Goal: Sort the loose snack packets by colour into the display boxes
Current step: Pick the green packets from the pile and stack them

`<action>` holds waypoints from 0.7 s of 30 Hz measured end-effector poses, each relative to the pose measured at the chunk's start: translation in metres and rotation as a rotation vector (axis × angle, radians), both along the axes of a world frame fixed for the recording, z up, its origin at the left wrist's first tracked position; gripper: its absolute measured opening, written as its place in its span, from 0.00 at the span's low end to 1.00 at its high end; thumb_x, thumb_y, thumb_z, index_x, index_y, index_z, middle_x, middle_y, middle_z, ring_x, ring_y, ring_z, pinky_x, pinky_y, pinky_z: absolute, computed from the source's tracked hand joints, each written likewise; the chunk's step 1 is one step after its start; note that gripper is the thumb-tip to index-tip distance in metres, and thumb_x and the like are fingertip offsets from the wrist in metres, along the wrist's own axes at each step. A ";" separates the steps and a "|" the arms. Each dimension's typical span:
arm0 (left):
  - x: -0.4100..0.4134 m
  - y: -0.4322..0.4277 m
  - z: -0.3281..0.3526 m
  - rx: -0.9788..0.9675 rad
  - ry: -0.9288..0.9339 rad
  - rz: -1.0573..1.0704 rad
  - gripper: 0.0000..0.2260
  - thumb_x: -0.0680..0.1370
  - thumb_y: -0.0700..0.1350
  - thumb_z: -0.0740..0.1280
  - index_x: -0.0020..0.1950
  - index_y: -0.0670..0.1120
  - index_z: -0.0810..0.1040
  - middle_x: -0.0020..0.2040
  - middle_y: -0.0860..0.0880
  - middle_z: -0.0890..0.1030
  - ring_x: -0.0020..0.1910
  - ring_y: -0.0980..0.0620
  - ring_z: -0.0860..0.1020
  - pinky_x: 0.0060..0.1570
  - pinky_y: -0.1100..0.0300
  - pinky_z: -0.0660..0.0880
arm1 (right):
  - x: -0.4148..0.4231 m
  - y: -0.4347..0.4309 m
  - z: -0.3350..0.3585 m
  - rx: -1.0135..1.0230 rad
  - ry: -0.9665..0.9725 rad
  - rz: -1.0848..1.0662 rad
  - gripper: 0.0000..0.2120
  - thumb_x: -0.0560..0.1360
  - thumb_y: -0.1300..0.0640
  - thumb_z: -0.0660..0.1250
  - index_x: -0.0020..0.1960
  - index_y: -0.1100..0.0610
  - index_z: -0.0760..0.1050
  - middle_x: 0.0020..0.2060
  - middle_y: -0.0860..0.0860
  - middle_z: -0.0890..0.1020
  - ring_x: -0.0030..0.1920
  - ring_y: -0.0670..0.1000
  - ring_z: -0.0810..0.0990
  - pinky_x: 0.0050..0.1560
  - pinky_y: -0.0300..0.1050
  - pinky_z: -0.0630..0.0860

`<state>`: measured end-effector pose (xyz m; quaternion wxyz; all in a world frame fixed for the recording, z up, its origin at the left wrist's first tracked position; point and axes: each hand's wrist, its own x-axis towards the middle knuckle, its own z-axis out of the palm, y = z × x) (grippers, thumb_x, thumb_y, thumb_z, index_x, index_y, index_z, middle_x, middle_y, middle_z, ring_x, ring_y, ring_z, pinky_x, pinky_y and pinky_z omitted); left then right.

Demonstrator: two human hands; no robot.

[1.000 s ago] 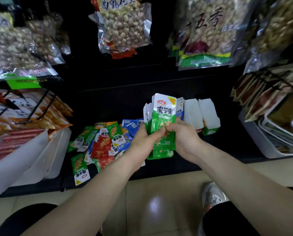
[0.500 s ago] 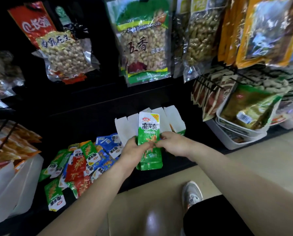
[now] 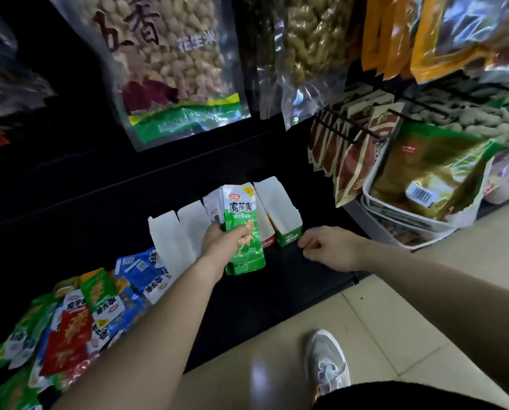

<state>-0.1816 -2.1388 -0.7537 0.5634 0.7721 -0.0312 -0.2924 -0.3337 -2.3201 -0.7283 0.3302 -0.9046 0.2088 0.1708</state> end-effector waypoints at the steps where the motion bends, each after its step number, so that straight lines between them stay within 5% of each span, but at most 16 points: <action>1: 0.010 -0.013 -0.011 -0.005 0.000 0.003 0.13 0.74 0.44 0.73 0.56 0.49 0.76 0.47 0.54 0.80 0.43 0.58 0.76 0.37 0.63 0.67 | 0.006 -0.005 -0.018 -0.046 0.018 0.027 0.17 0.81 0.52 0.63 0.65 0.61 0.74 0.59 0.59 0.79 0.58 0.58 0.79 0.60 0.52 0.74; 3: 0.028 -0.041 -0.028 -0.018 -0.012 -0.002 0.18 0.74 0.44 0.73 0.61 0.47 0.74 0.50 0.52 0.80 0.45 0.57 0.76 0.40 0.65 0.68 | 0.020 -0.016 -0.051 -0.131 0.040 0.071 0.23 0.81 0.49 0.64 0.73 0.55 0.68 0.67 0.55 0.71 0.66 0.58 0.73 0.66 0.51 0.71; 6: 0.062 -0.084 -0.054 -0.039 0.003 0.022 0.29 0.68 0.53 0.75 0.66 0.45 0.73 0.60 0.47 0.79 0.56 0.49 0.77 0.58 0.55 0.72 | 0.044 -0.031 -0.090 -0.262 -0.026 0.094 0.32 0.81 0.47 0.62 0.80 0.52 0.55 0.77 0.53 0.59 0.75 0.58 0.61 0.71 0.51 0.66; 10: 0.107 -0.135 -0.102 -0.128 0.050 0.014 0.32 0.59 0.57 0.78 0.60 0.48 0.78 0.54 0.45 0.84 0.53 0.43 0.82 0.58 0.42 0.78 | 0.073 -0.043 -0.128 -0.360 -0.145 0.119 0.33 0.80 0.49 0.61 0.81 0.52 0.51 0.80 0.49 0.56 0.79 0.53 0.56 0.73 0.52 0.64; 14: 0.104 -0.163 -0.093 -0.198 -0.010 -0.020 0.23 0.72 0.45 0.75 0.63 0.44 0.72 0.50 0.52 0.79 0.54 0.49 0.78 0.57 0.55 0.75 | 0.086 -0.047 -0.163 -0.292 -0.171 0.016 0.31 0.78 0.53 0.62 0.80 0.52 0.58 0.77 0.50 0.65 0.76 0.54 0.64 0.71 0.52 0.67; 18: 0.102 -0.172 -0.102 -0.168 -0.199 -0.082 0.27 0.74 0.41 0.74 0.70 0.45 0.67 0.45 0.62 0.72 0.43 0.64 0.73 0.38 0.75 0.70 | 0.090 -0.037 -0.185 -0.303 -0.262 -0.048 0.27 0.75 0.56 0.64 0.74 0.51 0.69 0.71 0.49 0.72 0.71 0.54 0.69 0.67 0.52 0.72; 21: 0.101 -0.175 -0.113 -0.150 -0.285 -0.068 0.22 0.74 0.40 0.74 0.64 0.46 0.70 0.47 0.59 0.77 0.43 0.64 0.76 0.43 0.68 0.75 | 0.094 -0.032 -0.192 -0.332 -0.276 -0.047 0.27 0.75 0.55 0.64 0.73 0.52 0.70 0.69 0.50 0.73 0.69 0.55 0.70 0.66 0.52 0.72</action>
